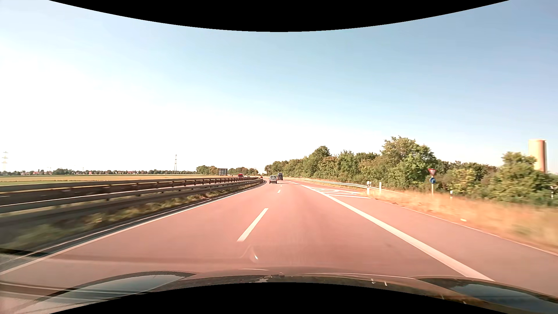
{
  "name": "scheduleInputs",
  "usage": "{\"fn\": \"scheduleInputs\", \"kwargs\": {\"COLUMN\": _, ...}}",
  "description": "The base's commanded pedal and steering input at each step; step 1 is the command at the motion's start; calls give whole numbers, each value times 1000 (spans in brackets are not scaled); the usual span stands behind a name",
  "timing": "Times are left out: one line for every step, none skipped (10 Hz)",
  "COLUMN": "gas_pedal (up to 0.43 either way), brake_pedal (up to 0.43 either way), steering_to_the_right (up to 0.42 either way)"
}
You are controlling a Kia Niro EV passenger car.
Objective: Follow the waypoints while adhering to traffic rules and regulations
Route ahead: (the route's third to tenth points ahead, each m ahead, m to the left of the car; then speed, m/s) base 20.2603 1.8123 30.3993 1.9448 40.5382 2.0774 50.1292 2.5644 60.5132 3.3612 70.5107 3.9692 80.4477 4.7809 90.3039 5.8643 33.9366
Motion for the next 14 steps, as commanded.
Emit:
{"fn": "scheduleInputs", "kwargs": {"gas_pedal": 331, "brake_pedal": 6, "steering_to_the_right": -7}}
{"fn": "scheduleInputs", "kwargs": {"gas_pedal": 331, "brake_pedal": 6, "steering_to_the_right": -7}}
{"fn": "scheduleInputs", "kwargs": {"gas_pedal": 331, "brake_pedal": 6, "steering_to_the_right": -7}}
{"fn": "scheduleInputs", "kwargs": {"gas_pedal": 331, "brake_pedal": 6, "steering_to_the_right": -8}}
{"fn": "scheduleInputs", "kwargs": {"gas_pedal": 331, "brake_pedal": 6, "steering_to_the_right": -8}}
{"fn": "scheduleInputs", "kwargs": {"gas_pedal": 331, "brake_pedal": 6, "steering_to_the_right": -8}}
{"fn": "scheduleInputs", "kwargs": {"gas_pedal": 331, "brake_pedal": 6, "steering_to_the_right": -9}}
{"fn": "scheduleInputs", "kwargs": {"gas_pedal": 331, "brake_pedal": 6, "steering_to_the_right": -9}}
{"fn": "scheduleInputs", "kwargs": {"gas_pedal": 331, "brake_pedal": 6, "steering_to_the_right": -10}}
{"fn": "scheduleInputs", "kwargs": {"gas_pedal": 331, "brake_pedal": 6, "steering_to_the_right": -10}}
{"fn": "scheduleInputs", "kwargs": {"gas_pedal": 331, "brake_pedal": 6, "steering_to_the_right": -11}}
{"fn": "scheduleInputs", "kwargs": {"gas_pedal": 319, "brake_pedal": 6, "steering_to_the_right": -12}}
{"fn": "scheduleInputs", "kwargs": {"gas_pedal": 311, "brake_pedal": 6, "steering_to_the_right": -13}}
{"fn": "scheduleInputs", "kwargs": {"gas_pedal": 287, "brake_pedal": 6, "steering_to_the_right": -14}}
